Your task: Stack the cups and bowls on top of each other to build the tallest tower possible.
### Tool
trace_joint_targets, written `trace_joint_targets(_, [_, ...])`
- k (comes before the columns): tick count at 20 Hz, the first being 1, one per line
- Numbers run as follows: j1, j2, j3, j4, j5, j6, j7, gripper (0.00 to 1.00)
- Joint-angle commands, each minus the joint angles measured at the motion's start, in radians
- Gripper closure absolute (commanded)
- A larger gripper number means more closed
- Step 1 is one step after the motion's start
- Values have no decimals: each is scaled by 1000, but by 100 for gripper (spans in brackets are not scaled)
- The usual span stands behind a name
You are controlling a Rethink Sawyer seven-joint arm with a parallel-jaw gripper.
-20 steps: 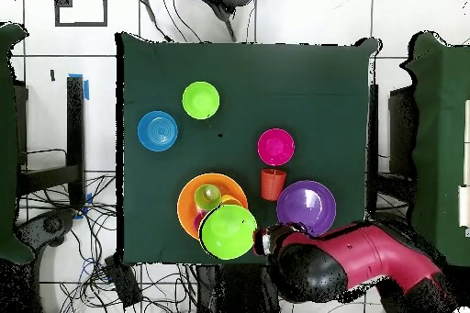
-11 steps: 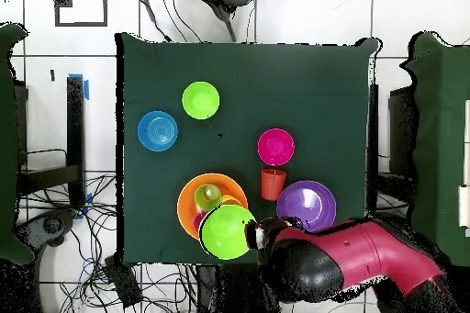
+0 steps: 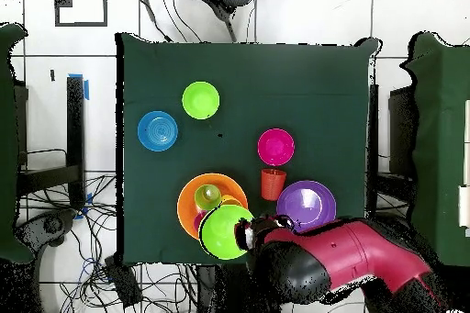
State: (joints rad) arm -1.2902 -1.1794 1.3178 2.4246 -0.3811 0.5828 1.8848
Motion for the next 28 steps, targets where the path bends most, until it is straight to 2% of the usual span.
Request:
trace_joint_targets(1, [97, 27, -68, 65, -61, -65, 49, 0])
trace_joint_targets(10, [134, 12, -69, 72, 9, -86, 73, 0])
trace_joint_targets(12, [185, 34, -137, 63, -42, -117, 116, 0])
trace_joint_targets(13, [246, 63, -220, 37, -109, -111, 157, 0])
trace_joint_targets(15, [309, 90, -302, 25, -176, -148, 203, 0])
trace_joint_targets(19, [418, 130, -441, -6, -259, -184, 250, 0])
trace_joint_targets(21, [462, 145, -499, -14, -291, -209, 262, 0])
trace_joint_targets(28, [558, 206, -644, -48, -342, -267, 253, 0])
